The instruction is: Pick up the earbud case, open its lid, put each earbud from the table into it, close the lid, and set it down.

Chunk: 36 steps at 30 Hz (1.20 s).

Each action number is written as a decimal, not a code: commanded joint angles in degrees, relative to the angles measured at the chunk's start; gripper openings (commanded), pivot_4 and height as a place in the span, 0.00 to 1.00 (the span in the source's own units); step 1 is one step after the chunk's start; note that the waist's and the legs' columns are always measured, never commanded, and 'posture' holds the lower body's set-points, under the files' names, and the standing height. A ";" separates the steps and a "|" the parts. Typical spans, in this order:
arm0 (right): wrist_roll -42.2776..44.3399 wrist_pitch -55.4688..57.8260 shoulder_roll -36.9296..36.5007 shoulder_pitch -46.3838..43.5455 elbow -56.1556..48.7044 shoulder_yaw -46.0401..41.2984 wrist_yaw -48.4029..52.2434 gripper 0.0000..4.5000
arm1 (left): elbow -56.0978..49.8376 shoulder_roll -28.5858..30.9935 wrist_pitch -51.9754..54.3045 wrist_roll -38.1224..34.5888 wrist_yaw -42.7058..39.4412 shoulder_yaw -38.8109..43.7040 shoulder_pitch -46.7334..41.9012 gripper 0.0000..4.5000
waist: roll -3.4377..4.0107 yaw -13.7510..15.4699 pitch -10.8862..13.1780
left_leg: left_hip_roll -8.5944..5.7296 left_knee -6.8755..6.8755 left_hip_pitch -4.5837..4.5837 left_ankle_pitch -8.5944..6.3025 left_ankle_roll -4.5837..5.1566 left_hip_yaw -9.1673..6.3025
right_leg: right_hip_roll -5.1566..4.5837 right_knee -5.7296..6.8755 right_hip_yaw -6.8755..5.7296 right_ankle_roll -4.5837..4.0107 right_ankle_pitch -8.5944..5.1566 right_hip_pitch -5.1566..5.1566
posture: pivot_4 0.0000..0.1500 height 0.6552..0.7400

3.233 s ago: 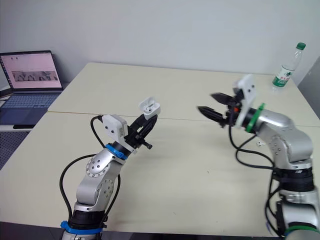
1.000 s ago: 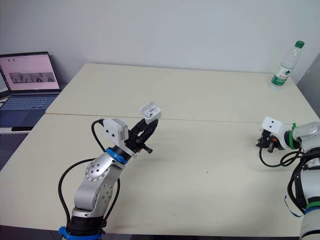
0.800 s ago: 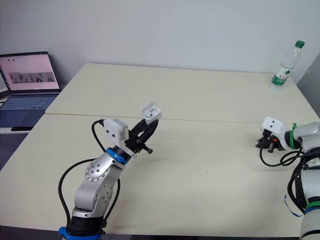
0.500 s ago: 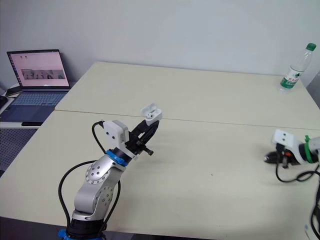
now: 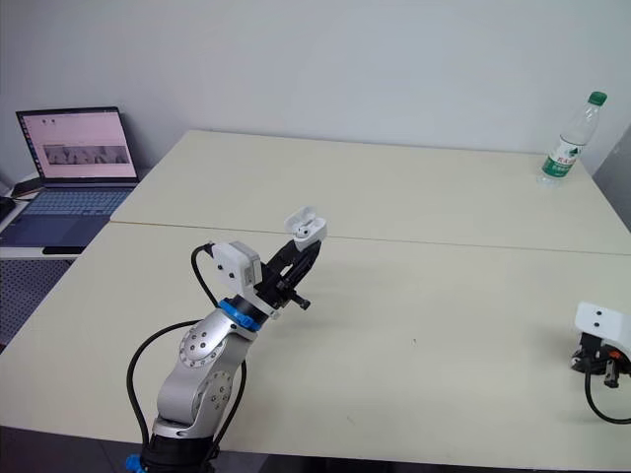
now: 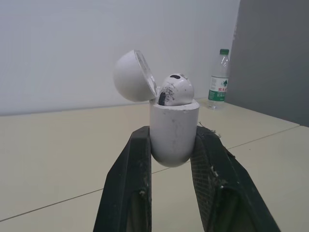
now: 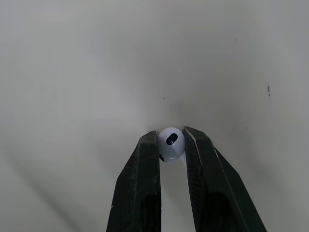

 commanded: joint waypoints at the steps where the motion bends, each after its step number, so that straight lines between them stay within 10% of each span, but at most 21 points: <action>1: -0.55 -0.80 0.54 -0.54 2.26 0.84 -1.85 0.15 | -1.29 -0.01 -1.19 -0.13 0.25 0.32 -0.16 0.16 | -0.08 -0.05 0.00 | 0.00 0.01 0.00 0.00 0.00 0.01 | 0.00 0.00 0.01 -0.03 0.03 0.00 | 1.00 1.00; 5: -0.44 -1.29 0.61 -1.19 3.14 1.50 -1.51 0.44 | -1.74 0.38 -1.05 -0.18 0.29 0.64 0.34 0.16 | -0.09 -0.06 0.00 | 0.01 0.02 -0.01 0.00 0.01 0.00 | -0.01 0.01 0.01 -0.03 0.04 0.00 | 1.00 1.00; 36: -0.11 -3.65 -0.05 -2.78 7.30 4.21 0.53 0.44 | -1.86 0.93 -1.03 -0.45 0.19 0.92 0.93 0.16 | -0.14 0.21 0.00 | 0.02 0.02 -0.01 -0.01 0.01 -0.03 | -0.22 -0.01 -0.03 -0.04 0.04 0.01 | 1.00 1.00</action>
